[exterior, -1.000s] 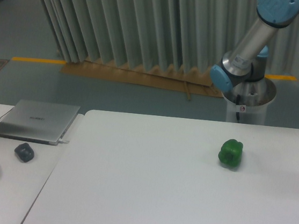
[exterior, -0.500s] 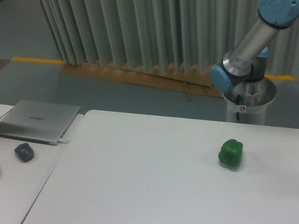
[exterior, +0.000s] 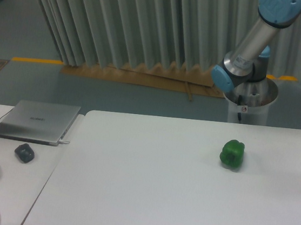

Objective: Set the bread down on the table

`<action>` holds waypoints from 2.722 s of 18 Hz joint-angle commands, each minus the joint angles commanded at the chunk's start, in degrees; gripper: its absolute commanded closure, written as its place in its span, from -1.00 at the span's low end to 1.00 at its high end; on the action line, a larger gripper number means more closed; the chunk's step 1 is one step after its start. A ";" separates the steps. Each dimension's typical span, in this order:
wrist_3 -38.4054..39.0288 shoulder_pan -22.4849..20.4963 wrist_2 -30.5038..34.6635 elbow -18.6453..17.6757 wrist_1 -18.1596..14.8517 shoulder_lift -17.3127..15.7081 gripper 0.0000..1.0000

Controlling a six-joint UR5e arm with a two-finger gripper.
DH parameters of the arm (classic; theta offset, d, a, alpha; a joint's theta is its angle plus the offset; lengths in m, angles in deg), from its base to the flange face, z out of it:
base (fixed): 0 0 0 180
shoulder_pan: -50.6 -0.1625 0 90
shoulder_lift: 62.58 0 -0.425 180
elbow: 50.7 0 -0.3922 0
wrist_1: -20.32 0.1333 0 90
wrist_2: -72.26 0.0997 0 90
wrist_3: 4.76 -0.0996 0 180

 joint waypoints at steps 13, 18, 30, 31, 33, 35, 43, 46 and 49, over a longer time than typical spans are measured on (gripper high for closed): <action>2.11 3.69 -3.67 0.62 -10.36 -8.52 0.64; 9.23 3.95 -15.99 0.44 -16.34 -11.16 0.65; 17.41 15.55 -18.37 0.09 -17.31 -14.41 0.65; 17.41 16.86 -18.37 0.00 -17.31 -14.41 0.65; 18.10 19.06 -18.19 0.00 -17.31 -14.41 0.64; 18.81 21.96 -18.02 -0.17 -17.31 -14.41 0.64; 23.99 29.61 -11.00 -0.26 -16.52 -12.58 0.63; 24.00 30.06 -9.14 -0.61 -16.61 -11.51 0.63; 24.26 30.06 -8.96 -1.05 -16.35 -11.16 0.62</action>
